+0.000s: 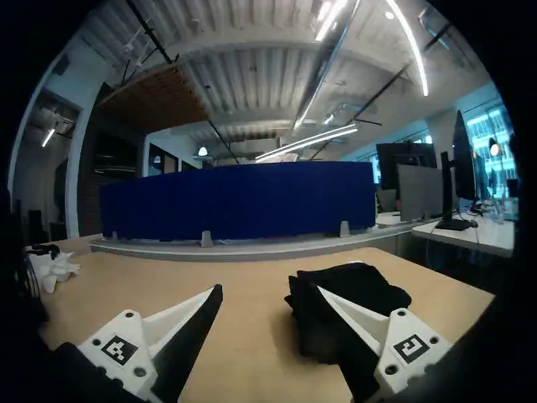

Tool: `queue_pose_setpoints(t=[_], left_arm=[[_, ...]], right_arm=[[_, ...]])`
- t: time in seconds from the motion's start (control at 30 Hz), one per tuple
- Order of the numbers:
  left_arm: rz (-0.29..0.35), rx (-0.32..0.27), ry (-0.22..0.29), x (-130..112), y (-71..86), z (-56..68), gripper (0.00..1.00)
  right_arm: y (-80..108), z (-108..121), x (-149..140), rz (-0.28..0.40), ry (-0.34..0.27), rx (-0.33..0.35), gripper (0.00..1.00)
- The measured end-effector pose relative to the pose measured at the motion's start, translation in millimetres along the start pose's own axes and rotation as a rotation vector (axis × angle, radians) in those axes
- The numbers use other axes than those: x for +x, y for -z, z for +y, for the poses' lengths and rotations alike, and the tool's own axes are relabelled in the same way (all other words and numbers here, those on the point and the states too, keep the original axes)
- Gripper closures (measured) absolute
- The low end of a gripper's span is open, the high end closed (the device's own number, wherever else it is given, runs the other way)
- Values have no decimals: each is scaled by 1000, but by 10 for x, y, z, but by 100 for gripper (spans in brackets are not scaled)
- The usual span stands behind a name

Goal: Fold towel

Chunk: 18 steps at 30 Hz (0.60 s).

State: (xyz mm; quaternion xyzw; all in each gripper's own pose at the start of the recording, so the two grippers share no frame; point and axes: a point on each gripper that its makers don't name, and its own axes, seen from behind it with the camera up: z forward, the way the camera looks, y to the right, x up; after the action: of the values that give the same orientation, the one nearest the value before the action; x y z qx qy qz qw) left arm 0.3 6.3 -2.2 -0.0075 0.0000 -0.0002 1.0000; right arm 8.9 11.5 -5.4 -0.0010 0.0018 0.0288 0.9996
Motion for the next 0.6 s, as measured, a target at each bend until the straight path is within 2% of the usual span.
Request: queue_pose_setpoints(t=[0.27,0.6], left_arm=[[0,0,0,1,2,-1,12],[0,0,0,3,4,-2,12]], right_arm=[[6,-18,-46,-2,-4,-3,1],[-26,-33,-73,-2,33,-6,1]])
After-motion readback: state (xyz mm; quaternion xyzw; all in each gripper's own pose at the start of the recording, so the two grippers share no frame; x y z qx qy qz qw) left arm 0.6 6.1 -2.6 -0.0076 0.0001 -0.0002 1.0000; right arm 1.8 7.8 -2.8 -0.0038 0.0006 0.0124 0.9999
